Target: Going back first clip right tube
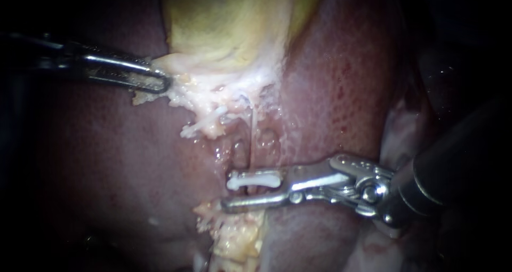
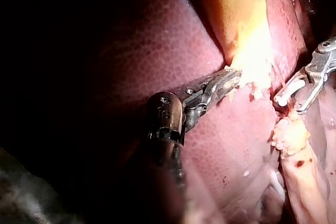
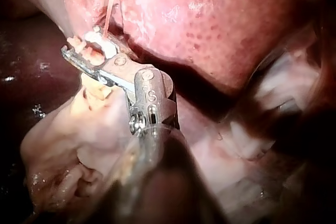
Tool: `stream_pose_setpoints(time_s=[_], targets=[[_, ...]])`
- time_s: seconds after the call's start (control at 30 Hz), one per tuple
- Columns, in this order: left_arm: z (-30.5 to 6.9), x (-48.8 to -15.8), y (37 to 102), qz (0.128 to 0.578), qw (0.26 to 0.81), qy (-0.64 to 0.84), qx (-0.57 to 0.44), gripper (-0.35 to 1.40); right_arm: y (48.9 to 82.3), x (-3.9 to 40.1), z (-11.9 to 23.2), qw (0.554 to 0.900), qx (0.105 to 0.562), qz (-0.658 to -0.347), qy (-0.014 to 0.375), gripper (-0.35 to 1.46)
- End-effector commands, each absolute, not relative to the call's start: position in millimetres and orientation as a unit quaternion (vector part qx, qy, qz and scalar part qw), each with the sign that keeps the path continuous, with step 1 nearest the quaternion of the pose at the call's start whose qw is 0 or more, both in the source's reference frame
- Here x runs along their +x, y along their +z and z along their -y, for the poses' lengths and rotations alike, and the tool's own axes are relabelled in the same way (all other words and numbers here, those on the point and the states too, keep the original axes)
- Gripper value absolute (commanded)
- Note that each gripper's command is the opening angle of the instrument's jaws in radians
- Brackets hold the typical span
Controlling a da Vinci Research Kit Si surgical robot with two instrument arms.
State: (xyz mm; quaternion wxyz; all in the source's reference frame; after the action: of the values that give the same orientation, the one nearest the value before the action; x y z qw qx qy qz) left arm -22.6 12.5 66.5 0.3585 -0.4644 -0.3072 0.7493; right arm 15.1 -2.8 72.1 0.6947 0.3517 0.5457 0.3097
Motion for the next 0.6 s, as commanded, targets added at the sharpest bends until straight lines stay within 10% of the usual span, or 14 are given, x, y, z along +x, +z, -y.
stream_pose_setpoints(time_s=[0.03, 0.6], targets=[[-12.5, -22.7, 66.5, 0.307, 0.359, 0.749, -0.464, -0.35, 72.4, 14.8, 2.5, 0.698, 0.344, -0.547, 0.308, 0.46], [-12.4, -22.4, 66.4, 0.308, 0.358, 0.749, -0.464, -0.35, 72.5, 10.0, 1.0, 0.77, 0.252, -0.542, 0.223, 0.5]])
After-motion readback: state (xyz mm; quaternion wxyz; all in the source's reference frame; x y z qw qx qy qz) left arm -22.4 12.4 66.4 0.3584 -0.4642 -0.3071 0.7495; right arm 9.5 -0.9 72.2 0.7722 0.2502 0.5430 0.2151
